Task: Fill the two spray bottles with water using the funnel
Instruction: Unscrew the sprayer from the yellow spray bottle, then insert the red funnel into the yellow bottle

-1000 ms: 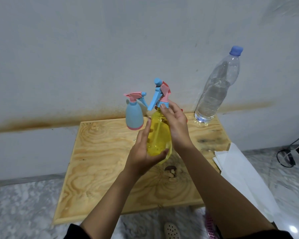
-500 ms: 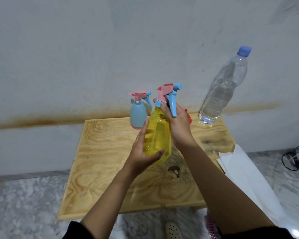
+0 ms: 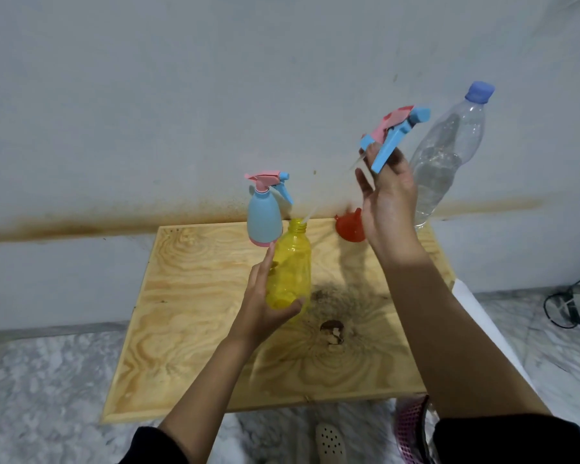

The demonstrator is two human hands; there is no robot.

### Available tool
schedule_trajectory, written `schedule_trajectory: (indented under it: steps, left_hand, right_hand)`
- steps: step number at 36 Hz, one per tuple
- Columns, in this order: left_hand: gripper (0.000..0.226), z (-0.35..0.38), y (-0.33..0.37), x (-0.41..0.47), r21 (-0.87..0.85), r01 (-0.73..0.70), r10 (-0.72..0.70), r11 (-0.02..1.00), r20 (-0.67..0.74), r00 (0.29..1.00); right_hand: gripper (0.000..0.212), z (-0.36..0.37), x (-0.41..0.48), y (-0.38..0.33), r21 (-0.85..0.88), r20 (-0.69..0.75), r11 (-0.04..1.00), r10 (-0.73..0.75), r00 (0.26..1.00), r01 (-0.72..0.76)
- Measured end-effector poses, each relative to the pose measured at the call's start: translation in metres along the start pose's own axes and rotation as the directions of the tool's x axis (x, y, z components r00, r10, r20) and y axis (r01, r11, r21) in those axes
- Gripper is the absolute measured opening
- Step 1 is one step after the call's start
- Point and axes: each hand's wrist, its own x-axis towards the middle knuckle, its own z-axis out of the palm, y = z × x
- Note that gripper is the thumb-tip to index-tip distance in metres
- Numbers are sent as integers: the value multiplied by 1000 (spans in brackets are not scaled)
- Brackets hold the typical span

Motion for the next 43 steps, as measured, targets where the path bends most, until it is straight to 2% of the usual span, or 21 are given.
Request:
schedule_trajectory:
  steps: [5, 9, 14, 18, 20, 22, 28, 31, 38, 43]
  left_hand:
    - [105, -1, -11, 3, -3, 70, -70, 998, -67, 995]
    - [101, -1, -18, 6, -30, 154, -156, 988, -133, 979]
    - [100, 6, -30, 13, 31, 194, -183, 981, -205, 961]
    - [99, 9, -44, 15, -9, 207, -205, 978, -191, 960]
    - [98, 11, -50, 16, -46, 203, -208, 978, -183, 961]
    - [96, 13, -50, 17, -86, 207, -220, 974, -190, 957]
    - [95, 20, -54, 18, -91, 211, -224, 973, -189, 956]
    - [98, 20, -60, 19, -73, 196, -207, 978, -191, 960]
    - [98, 20, -62, 24, -91, 186, -200, 978, -179, 963]
    - [99, 20, -68, 25, -87, 190, -202, 978, -156, 967]
  right_hand:
    - [17, -5, 17, -18, -174, -33, 975, -146, 989, 138]
    - [19, -25, 23, -7, -396, 7, 906, -160, 987, 149]
    - [27, -81, 10, 64, -690, -47, 721, 35, 998, -58]
    - [29, -117, -6, 107, -863, -104, 484, 114, 988, -147]
    - [29, -126, -12, 119, -891, -110, 424, 145, 983, -162]
    - [28, -130, -15, 130, -897, -113, 407, 166, 980, -172]
    - [22, -133, -20, 157, -888, -114, 428, 155, 981, -171]
    - [23, -134, -22, 167, -884, -97, 450, 89, 991, -127]
    - [29, -133, -20, 183, -946, -36, 322, 39, 999, -47]
    - [31, -135, -10, 173, -935, -23, 352, 46, 999, -37]
